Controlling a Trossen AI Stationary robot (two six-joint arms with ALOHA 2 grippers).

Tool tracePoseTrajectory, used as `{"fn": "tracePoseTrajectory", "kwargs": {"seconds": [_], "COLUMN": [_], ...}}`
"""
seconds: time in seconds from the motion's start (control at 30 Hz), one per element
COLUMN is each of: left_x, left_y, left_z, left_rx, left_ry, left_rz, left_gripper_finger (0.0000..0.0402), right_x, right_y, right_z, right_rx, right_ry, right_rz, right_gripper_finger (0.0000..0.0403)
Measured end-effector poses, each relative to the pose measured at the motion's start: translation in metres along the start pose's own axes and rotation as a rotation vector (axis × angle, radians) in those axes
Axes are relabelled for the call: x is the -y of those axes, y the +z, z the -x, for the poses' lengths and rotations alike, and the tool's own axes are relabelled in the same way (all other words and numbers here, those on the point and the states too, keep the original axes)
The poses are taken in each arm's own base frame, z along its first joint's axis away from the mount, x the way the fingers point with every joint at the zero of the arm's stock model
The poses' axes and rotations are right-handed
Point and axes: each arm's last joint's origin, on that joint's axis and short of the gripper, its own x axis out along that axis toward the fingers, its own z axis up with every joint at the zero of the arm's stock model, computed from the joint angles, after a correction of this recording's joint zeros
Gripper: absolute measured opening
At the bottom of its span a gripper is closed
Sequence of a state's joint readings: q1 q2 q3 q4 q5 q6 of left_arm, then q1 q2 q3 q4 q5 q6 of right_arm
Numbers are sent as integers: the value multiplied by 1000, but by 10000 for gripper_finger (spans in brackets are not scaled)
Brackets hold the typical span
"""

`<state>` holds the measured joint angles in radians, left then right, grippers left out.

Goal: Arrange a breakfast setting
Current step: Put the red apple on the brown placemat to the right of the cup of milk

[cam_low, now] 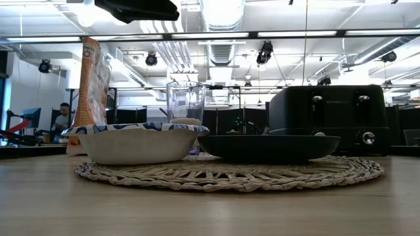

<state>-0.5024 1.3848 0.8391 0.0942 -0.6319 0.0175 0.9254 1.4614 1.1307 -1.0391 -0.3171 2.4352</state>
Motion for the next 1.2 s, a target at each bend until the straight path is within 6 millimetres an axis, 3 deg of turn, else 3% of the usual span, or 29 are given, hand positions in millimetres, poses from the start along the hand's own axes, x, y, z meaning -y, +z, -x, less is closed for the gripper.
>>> {"fn": "tracePoseTrajectory", "kwargs": {"seconds": [0.6, 0.83, 1.2], "left_x": [4, 4, 4], "left_y": [0, 0, 1], "left_z": [1, 1, 1], "left_rx": [3, 1, 10], "left_ry": [-82, -77, -72], "left_rz": [24, 16, 22], "left_gripper_finger": [123, 123, 123], "right_x": [8, 10, 12], "right_y": [21, 27, 27], "right_z": [-44, -52, -54], "right_rx": [14, 22, -14], "right_ry": [-37, -39, -90], "right_rz": [28, 51, 115], "right_gripper_finger": [260, 259, 205]}}
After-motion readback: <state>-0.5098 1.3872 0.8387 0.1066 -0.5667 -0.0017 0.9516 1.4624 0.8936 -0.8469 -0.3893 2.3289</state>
